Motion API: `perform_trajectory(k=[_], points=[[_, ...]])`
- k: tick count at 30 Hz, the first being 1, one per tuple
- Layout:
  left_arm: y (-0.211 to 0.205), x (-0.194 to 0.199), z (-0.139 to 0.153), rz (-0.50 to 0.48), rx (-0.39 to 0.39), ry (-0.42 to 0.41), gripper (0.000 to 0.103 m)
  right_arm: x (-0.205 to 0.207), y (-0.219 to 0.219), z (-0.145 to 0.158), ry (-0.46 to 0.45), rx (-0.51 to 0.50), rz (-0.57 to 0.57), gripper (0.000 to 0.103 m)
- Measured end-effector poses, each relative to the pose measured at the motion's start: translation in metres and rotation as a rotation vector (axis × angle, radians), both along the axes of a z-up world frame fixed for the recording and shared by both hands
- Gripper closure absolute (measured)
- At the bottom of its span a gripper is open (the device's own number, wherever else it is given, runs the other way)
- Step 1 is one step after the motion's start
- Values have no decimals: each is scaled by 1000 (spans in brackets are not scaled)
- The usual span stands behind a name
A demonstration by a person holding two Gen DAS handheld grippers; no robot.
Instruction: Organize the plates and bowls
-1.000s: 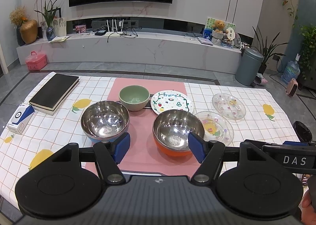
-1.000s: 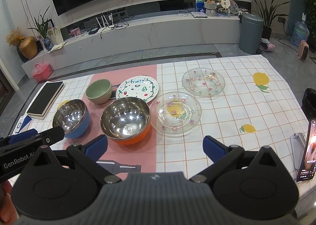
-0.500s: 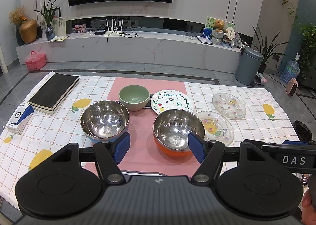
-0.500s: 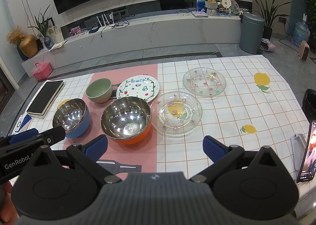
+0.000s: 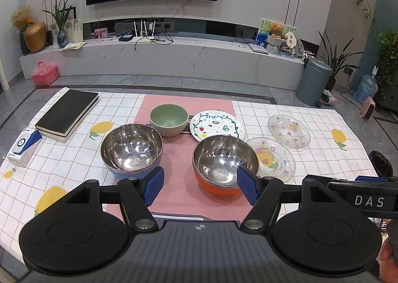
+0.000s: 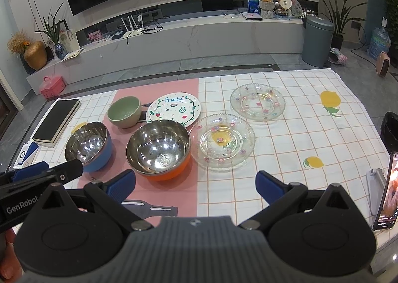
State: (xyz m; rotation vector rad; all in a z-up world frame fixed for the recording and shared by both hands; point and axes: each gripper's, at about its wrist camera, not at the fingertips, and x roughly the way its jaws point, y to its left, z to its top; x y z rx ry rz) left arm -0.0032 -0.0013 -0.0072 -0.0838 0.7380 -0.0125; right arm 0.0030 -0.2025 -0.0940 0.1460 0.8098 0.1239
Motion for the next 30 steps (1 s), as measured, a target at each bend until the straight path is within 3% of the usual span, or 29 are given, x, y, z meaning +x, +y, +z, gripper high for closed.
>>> perform_trajectory(k=[30], points=[[10,6,-7,24,-30,36,24,4,3,-12,-9,4,28,3]])
